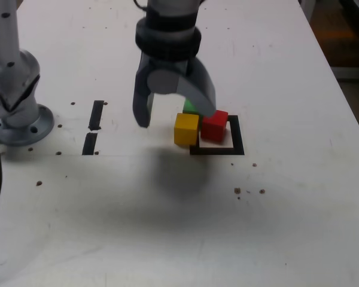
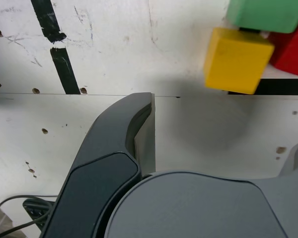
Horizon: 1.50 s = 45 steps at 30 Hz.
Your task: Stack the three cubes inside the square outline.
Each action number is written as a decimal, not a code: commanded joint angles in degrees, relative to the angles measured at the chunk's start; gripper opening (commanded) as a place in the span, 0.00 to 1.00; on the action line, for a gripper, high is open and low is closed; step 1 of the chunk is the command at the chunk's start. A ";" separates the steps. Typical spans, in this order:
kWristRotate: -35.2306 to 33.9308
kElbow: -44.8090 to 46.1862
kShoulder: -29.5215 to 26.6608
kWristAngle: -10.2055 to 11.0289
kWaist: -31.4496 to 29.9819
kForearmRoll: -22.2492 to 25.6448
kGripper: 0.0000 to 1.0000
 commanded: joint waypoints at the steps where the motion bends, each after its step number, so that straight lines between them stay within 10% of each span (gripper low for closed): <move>1: 0.16 0.97 0.15 -0.41 -0.47 -1.07 0.96; 45: 6.72 4.62 9.18 -1.65 -0.55 -9.40 0.88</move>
